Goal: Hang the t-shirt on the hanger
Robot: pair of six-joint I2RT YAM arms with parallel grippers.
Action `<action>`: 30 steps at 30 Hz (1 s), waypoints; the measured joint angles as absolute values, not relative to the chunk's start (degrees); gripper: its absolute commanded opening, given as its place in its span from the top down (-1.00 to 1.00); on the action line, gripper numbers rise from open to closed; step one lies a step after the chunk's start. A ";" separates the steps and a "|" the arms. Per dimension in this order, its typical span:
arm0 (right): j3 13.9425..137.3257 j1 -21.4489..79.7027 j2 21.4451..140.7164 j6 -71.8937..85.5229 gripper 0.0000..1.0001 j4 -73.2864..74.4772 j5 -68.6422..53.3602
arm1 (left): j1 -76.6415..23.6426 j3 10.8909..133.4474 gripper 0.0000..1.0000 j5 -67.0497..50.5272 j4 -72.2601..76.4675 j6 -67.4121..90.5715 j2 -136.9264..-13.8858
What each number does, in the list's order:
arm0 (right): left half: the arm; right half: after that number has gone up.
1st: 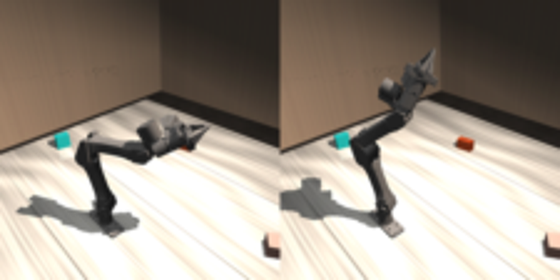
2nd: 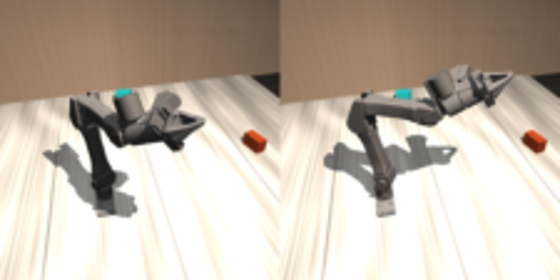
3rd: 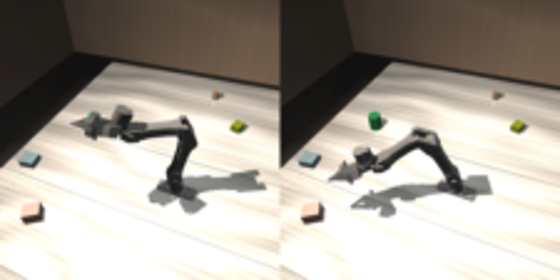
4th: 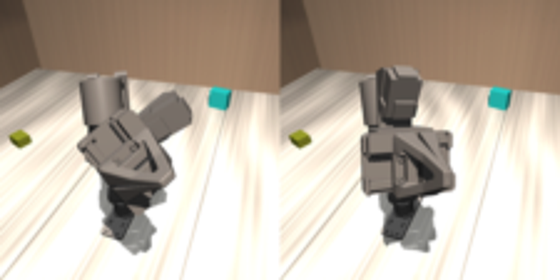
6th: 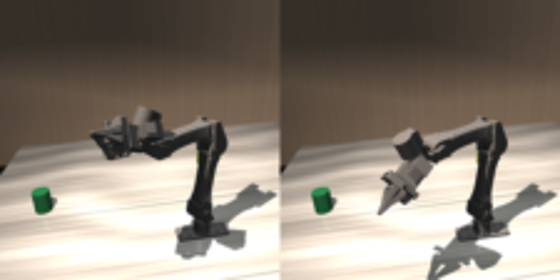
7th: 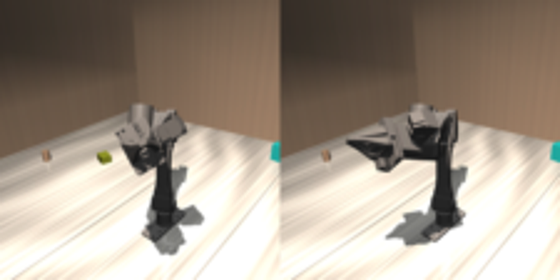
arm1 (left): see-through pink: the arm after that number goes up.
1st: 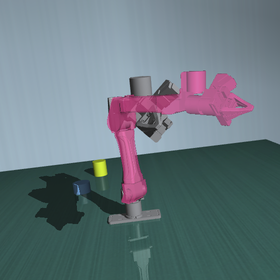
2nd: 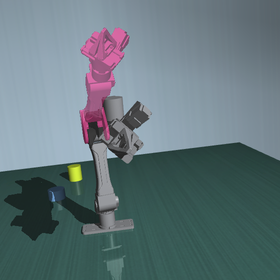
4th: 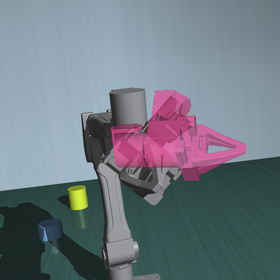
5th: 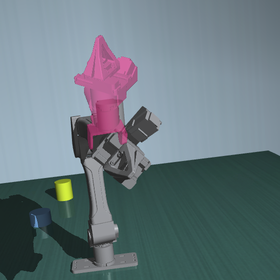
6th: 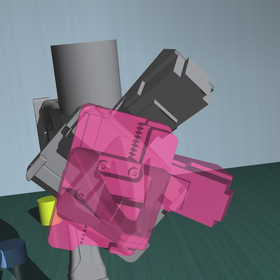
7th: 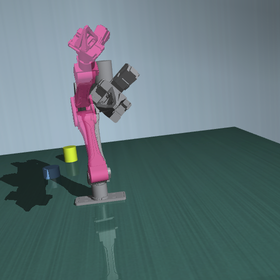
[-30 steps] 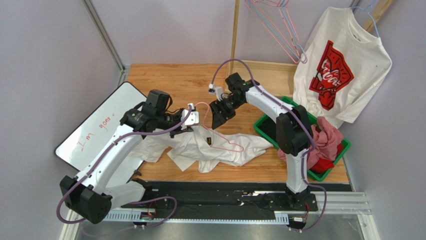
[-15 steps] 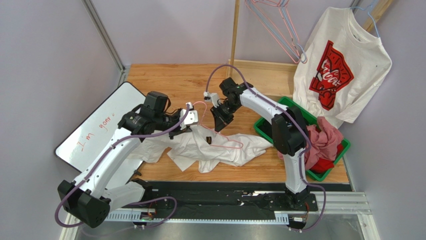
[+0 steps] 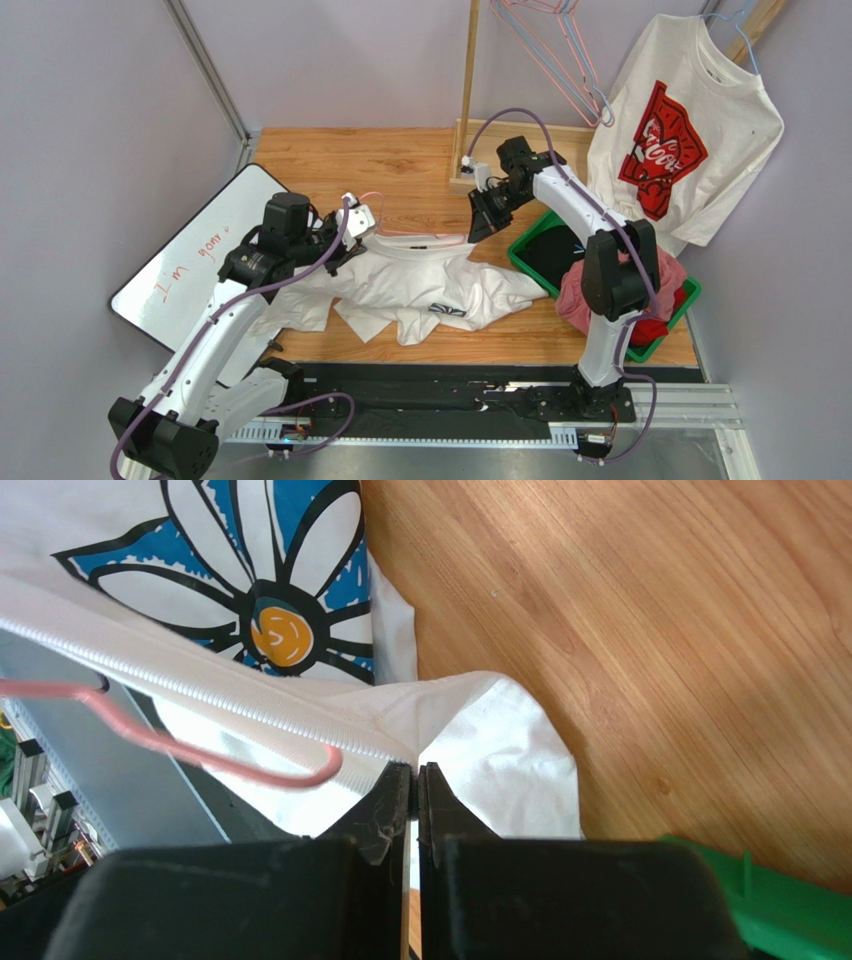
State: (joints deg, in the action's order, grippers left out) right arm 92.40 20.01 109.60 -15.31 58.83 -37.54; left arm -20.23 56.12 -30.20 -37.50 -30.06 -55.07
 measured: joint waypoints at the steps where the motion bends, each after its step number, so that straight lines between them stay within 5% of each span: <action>1: 92.49 19.73 109.03 -15.31 1.00 59.16 -37.56 | -20.23 55.96 1.00 -29.67 -37.34 -30.20 -55.07; 18: 98.91 26.61 102.24 -17.87 1.00 66.06 -42.13 | -28.29 59.75 1.00 -26.87 -32.82 -32.38 -66.11; 26: 99.18 29.39 99.61 -21.39 0.69 66.08 -42.22 | -28.80 58.81 1.00 -31.16 -27.44 -32.36 -67.53; 30: 97.65 29.15 97.34 -23.81 0.91 65.34 -42.48 | -28.80 58.24 1.00 -33.23 -26.11 -32.25 -67.53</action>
State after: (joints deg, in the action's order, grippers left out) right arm 97.65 29.15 97.34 -23.81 65.34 -42.48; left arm -28.80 58.24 -33.23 -26.11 -32.25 -67.53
